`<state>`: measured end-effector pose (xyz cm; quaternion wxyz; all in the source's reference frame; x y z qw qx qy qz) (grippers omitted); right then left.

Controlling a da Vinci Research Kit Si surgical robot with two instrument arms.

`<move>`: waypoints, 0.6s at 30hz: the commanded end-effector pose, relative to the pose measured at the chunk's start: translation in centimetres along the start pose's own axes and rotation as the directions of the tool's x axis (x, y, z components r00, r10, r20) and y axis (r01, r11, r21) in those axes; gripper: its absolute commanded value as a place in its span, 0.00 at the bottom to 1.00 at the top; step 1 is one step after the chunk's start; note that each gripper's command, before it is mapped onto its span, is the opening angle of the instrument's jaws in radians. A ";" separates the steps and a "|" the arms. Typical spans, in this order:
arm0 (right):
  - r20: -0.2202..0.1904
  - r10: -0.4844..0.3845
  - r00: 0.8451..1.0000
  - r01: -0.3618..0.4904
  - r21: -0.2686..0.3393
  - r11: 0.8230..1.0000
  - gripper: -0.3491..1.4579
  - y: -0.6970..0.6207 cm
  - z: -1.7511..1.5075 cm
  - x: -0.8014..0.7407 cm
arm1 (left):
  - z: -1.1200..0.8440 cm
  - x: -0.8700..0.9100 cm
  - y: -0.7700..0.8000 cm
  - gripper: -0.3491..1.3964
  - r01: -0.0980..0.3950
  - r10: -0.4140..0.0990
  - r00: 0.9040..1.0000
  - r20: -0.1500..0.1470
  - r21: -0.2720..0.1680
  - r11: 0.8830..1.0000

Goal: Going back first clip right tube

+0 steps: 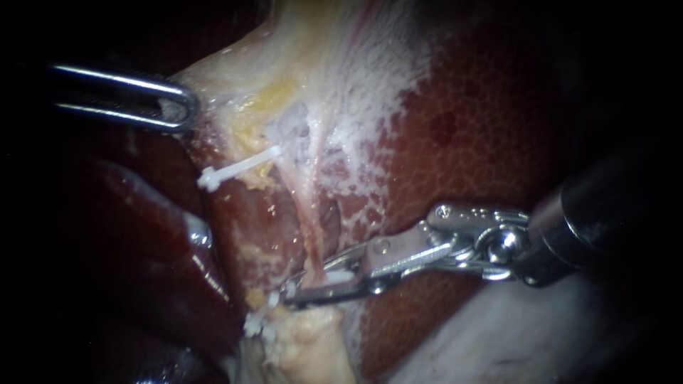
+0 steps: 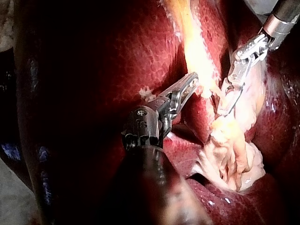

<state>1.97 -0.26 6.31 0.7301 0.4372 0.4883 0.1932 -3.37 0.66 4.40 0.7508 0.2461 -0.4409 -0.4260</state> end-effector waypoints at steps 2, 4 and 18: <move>0.000 0.000 1.000 0.000 0.000 1.000 0.00 0.00 0.00 0.00 | 0.00 0.00 0.00 0.00 0.000 0.000 1.000 0.000 0.000 1.000; 0.000 0.000 1.000 0.000 0.000 1.000 0.00 0.00 0.01 0.00 | 0.00 0.00 0.00 0.00 0.000 0.000 1.000 0.000 0.000 1.000; 0.003 -0.006 1.000 0.006 -0.005 1.000 0.14 0.01 0.08 0.00 | 0.01 0.00 0.00 0.00 -0.001 0.001 1.000 0.000 0.000 1.000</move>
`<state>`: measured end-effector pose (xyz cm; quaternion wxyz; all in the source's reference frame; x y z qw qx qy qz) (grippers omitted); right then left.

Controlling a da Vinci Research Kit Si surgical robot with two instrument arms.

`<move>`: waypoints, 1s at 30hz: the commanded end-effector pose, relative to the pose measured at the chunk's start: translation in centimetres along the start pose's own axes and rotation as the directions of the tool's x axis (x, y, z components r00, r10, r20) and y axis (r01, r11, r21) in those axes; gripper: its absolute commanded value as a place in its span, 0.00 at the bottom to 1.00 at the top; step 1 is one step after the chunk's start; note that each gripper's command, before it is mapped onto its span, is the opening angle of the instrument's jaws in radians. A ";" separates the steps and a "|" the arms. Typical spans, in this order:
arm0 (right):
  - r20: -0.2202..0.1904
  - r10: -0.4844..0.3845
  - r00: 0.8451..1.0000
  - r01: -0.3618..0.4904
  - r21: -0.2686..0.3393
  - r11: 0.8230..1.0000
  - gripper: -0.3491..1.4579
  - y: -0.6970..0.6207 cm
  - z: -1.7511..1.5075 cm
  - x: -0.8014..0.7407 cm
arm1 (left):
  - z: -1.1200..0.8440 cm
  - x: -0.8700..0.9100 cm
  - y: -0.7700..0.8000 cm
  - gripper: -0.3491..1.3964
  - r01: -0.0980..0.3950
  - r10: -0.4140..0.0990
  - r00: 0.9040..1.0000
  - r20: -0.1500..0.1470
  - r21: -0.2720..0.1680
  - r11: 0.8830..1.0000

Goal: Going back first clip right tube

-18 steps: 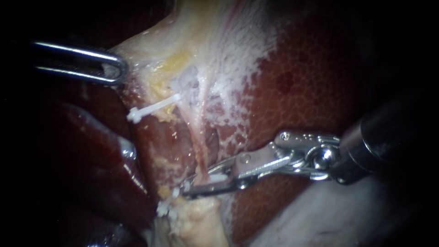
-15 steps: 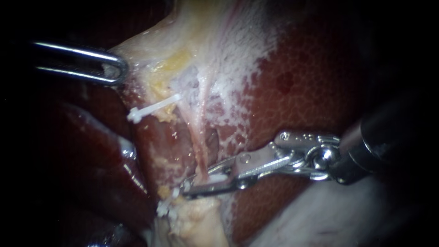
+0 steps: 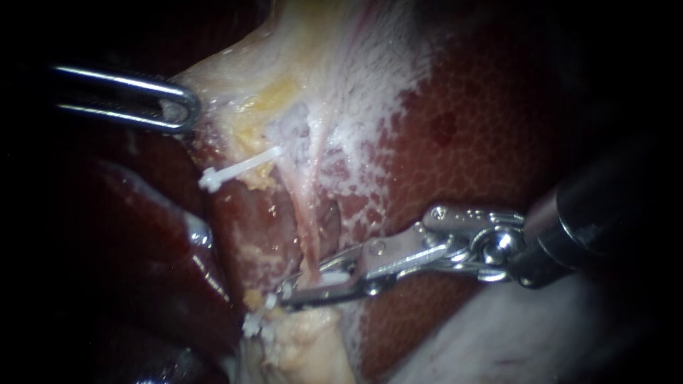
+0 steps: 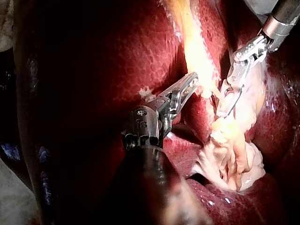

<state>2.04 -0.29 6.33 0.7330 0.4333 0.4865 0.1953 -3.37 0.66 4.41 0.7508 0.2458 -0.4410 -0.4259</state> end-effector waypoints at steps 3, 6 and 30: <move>0.003 -0.041 0.999 0.041 0.003 0.999 0.30 0.01 0.02 0.01 | -0.01 0.00 0.00 0.00 0.000 0.000 1.000 0.000 0.000 1.000; 0.006 -0.093 0.996 0.093 0.001 0.996 0.42 0.02 0.06 0.03 | -0.01 0.01 0.00 0.00 0.000 0.000 1.000 0.000 0.000 1.000; 0.018 -0.387 0.922 0.386 -0.103 0.917 0.52 -0.02 -0.10 0.04 | -0.03 0.02 0.00 0.00 -0.001 0.001 1.000 -0.001 0.001 1.000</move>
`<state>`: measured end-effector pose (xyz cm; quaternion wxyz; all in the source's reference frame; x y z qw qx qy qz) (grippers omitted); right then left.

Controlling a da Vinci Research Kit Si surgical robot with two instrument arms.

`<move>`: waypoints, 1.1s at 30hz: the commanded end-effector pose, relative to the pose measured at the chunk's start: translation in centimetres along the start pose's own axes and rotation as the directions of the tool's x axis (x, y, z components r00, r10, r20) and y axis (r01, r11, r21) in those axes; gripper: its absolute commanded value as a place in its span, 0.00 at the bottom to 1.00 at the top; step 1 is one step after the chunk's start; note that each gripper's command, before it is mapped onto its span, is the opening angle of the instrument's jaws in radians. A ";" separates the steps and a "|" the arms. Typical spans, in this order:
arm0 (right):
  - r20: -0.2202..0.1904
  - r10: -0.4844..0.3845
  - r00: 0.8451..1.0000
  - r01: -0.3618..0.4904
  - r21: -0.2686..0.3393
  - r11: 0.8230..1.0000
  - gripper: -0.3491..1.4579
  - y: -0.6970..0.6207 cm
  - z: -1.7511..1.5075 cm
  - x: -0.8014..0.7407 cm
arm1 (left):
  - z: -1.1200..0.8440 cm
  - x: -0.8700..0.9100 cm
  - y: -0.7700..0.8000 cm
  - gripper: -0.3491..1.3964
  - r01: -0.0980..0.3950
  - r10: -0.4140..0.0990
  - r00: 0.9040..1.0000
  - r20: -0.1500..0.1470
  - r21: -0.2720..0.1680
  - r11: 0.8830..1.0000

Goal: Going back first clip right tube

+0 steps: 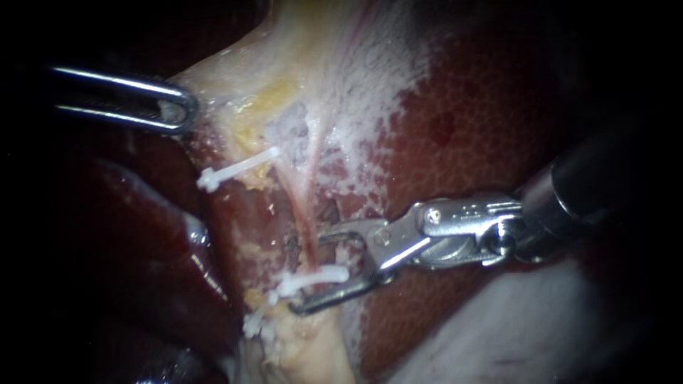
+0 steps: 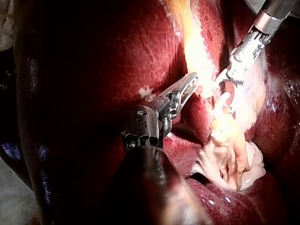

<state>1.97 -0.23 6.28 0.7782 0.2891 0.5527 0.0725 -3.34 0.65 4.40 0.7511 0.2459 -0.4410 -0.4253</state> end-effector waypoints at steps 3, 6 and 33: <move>0.002 -0.026 1.000 0.026 0.008 1.000 0.52 -0.06 -0.13 -0.05 | 0.00 0.01 0.00 0.00 0.000 0.000 1.000 0.000 0.000 1.000; 0.003 -0.036 0.999 0.036 0.016 0.999 0.52 -0.12 -0.28 -0.11 | 0.00 0.02 0.00 0.00 -0.001 0.001 1.000 0.000 0.000 1.000; -0.001 -0.102 0.995 0.102 -0.041 0.994 0.52 -0.27 -1.53 0.36 | 0.06 0.11 0.07 0.00 -0.007 0.007 1.000 -0.001 0.004 1.000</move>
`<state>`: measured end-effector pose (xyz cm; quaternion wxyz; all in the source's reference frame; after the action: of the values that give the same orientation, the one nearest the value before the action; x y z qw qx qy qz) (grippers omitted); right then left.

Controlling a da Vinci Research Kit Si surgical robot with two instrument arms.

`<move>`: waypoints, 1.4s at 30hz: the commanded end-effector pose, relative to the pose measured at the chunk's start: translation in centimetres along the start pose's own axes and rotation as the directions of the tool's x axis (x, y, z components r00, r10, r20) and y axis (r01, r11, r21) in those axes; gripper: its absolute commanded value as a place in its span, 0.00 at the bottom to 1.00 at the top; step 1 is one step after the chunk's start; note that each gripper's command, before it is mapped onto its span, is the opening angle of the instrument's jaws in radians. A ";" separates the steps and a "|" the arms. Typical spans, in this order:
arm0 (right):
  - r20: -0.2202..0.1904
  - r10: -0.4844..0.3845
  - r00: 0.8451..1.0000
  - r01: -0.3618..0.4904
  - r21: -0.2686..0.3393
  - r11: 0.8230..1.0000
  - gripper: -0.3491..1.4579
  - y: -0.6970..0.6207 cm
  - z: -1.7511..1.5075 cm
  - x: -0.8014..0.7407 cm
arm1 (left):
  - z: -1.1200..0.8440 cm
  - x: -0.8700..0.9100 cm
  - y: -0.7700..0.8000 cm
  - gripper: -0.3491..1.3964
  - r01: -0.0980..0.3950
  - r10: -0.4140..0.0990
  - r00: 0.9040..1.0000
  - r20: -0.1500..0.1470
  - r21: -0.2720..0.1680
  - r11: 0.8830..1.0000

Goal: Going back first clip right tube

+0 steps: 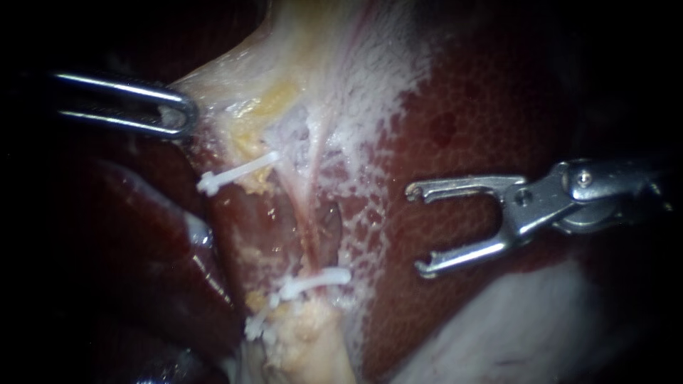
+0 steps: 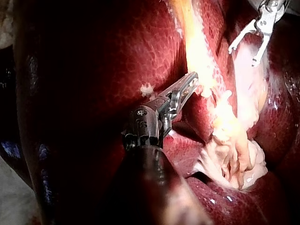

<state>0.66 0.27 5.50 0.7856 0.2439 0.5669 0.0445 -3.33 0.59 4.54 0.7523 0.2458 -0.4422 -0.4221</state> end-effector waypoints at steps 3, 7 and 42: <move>0.001 0.000 1.000 0.000 0.000 1.000 0.52 -0.03 0.02 0.02 | 0.01 0.01 0.01 0.00 -0.001 0.001 1.000 -0.001 0.003 1.000; 0.001 0.000 1.000 0.000 -0.001 1.000 0.52 -0.04 0.03 0.02 | 0.06 0.06 0.02 0.00 -0.010 0.010 1.000 -0.001 0.005 1.000; 0.001 -0.001 1.000 0.001 0.000 1.000 0.52 -0.09 0.02 0.02 | 0.98 0.65 0.31 0.00 0.012 -0.010 0.997 -0.077 0.035 0.999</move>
<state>0.68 0.20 5.45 0.7859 0.2437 0.5666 0.0442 -3.89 0.20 5.54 0.7617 0.2781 -0.4191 -0.4085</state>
